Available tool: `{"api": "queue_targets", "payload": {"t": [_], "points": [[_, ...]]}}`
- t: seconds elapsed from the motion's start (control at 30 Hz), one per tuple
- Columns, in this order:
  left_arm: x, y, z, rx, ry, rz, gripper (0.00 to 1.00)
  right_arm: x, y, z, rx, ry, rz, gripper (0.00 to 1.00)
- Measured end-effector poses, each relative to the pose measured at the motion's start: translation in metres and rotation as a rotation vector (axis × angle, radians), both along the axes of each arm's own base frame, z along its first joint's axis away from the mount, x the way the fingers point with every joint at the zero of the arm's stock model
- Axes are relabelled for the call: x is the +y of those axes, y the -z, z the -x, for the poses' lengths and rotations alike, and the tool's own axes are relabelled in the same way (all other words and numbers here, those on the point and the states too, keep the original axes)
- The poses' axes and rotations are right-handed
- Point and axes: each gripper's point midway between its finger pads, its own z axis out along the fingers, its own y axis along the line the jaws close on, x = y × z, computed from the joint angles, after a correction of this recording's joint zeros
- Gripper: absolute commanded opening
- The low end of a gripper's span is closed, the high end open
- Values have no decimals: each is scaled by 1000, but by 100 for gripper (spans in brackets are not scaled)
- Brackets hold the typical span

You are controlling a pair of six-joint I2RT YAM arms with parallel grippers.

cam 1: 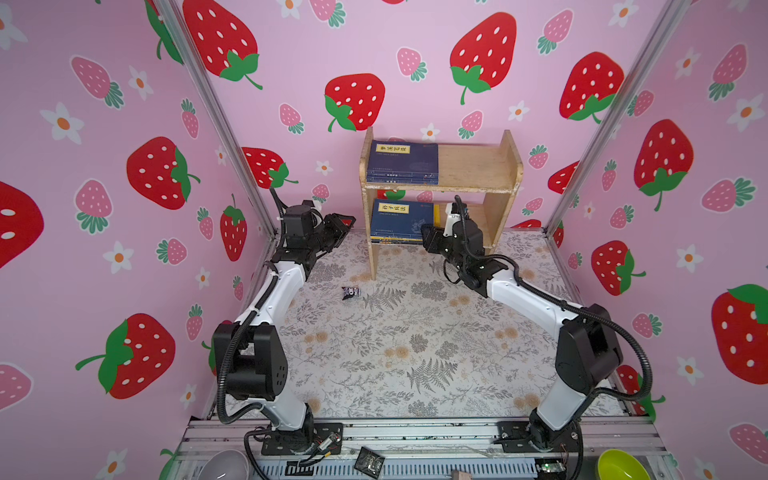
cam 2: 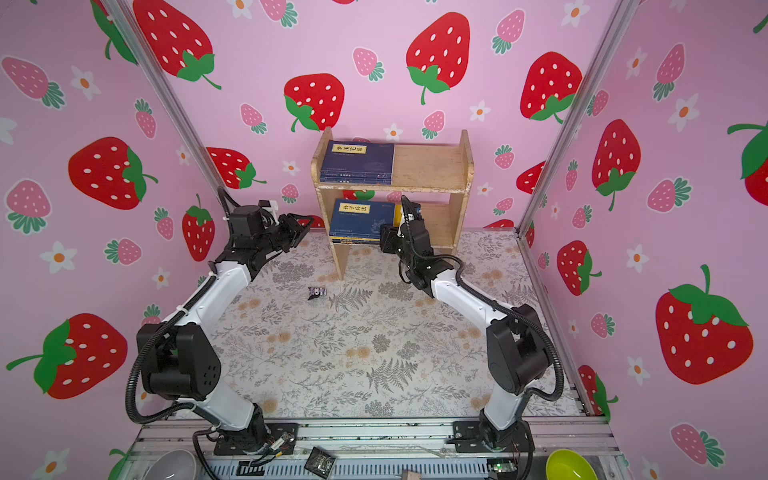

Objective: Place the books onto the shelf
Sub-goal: 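Push the blue book deeper into the lower shelf with both grippers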

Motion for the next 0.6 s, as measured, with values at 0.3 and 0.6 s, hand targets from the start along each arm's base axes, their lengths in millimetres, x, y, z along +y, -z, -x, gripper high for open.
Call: {"api": "queue_targets", "payload": {"t": [0.3,0.6], "points": [[-29,-4,39,-122,188,-210,45,5,-5,2,-40,-34,41,74],[-48,0,55,-173,242,-356,42,2,-21,11,-169,-83,163,86]]}}
